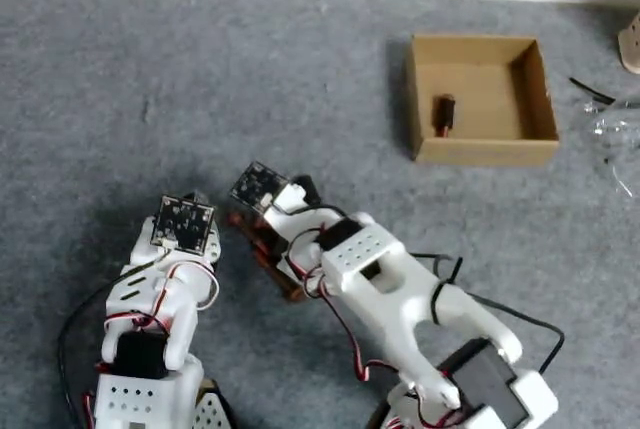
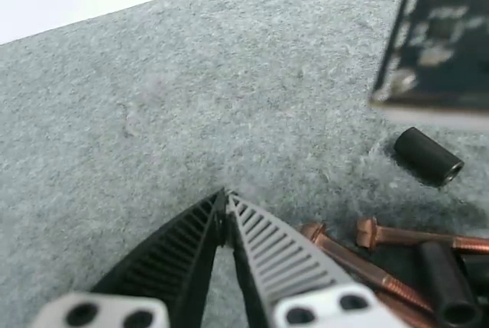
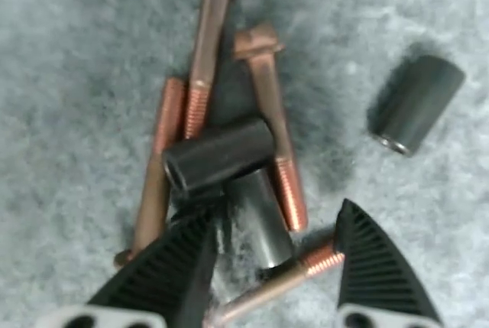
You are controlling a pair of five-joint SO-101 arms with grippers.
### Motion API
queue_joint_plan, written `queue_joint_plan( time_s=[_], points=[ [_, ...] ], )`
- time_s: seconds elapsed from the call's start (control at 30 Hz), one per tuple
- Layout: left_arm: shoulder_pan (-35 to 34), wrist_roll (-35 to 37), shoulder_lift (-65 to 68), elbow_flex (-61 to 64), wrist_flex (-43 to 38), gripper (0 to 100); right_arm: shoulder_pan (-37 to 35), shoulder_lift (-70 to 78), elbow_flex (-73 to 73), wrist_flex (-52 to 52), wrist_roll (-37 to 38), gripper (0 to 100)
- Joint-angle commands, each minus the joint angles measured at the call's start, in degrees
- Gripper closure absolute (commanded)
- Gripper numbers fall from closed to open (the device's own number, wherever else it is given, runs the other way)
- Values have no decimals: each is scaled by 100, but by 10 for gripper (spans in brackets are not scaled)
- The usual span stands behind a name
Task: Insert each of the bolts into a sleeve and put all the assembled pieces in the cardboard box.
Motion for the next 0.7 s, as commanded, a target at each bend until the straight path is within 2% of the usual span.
queue_joint_plan(
  time_s=[0.0,0.67],
  points=[
    [-57,35,-84,-163,-114,993,4,462,48,-48,79,789],
    [-57,35,-84,-163,-114,993,13,664,-92,189,97,805]
  ],
)
